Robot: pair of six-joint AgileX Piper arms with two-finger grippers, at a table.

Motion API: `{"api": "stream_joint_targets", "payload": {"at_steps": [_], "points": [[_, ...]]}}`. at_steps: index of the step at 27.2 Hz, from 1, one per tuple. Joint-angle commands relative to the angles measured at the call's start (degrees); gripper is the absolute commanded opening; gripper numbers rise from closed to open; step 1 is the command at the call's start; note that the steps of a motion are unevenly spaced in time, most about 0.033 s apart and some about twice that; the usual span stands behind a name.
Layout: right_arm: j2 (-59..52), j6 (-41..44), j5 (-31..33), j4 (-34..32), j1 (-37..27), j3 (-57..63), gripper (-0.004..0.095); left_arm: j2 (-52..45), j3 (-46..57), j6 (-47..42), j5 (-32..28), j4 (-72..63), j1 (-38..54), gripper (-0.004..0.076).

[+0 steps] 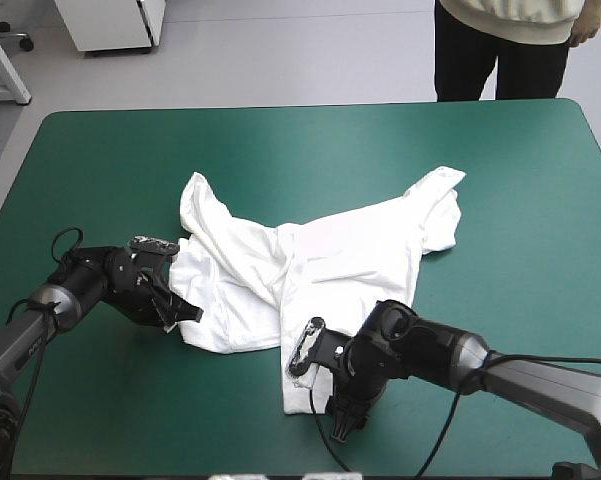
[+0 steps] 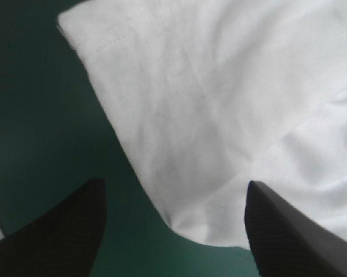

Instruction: Fold the cloth

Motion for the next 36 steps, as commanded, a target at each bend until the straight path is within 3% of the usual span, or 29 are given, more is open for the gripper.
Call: {"api": "stream_joint_targets", "payload": {"at_steps": [1,4,6,7,8,9,19,28,36], "points": [[2.3,1.4,-1.6,-1.9,0.0,0.0,0.0648,0.3,0.1,0.4,0.2,0.6,-0.6,-0.0009],[5.8,2.8,-2.7,-2.5,0.0,1.1,0.0591,0.3,0.1,0.6,0.2,0.8,-0.6,-0.0009],[6.5,2.8,-1.3,-2.4,0.0,1.1,0.0367,0.3,0.1,0.6,0.3,0.8,-0.6,-0.0009],[6.5,2.8,-0.5,-2.1,0.0,1.1,0.0176,0.3,0.1,0.6,0.3,0.6,-0.6,-0.0009],[6.5,2.6,-0.1,-2.1,0.0,1.1,0.0052,0.3,0.1,0.6,0.3,0.6,-0.6,-0.0009],[6.5,2.4,0.1,-2.3,0.0,1.1,-0.0014,0.3,0.1,0.6,0.1,0.6,-0.6,-0.0009],[-0.8,6.9,-0.9,-2.8,-1.1,1.1,-0.0003,-2.9,0.1,0.6,-1.7,-1.3,-0.6,-0.0009],[-15.2,8.5,-3.8,-2.4,-15.8,-9.9,-0.0003,-13.9,-6.6,0.6,-3.2,-2.1,-0.5,-0.0009],[-16.7,2.6,-2.4,-3.2,-25.2,-29.6,-0.0004,-17.7,-24.4,0.5,-2.7,-2.1,-0.5,-0.0009]]}}
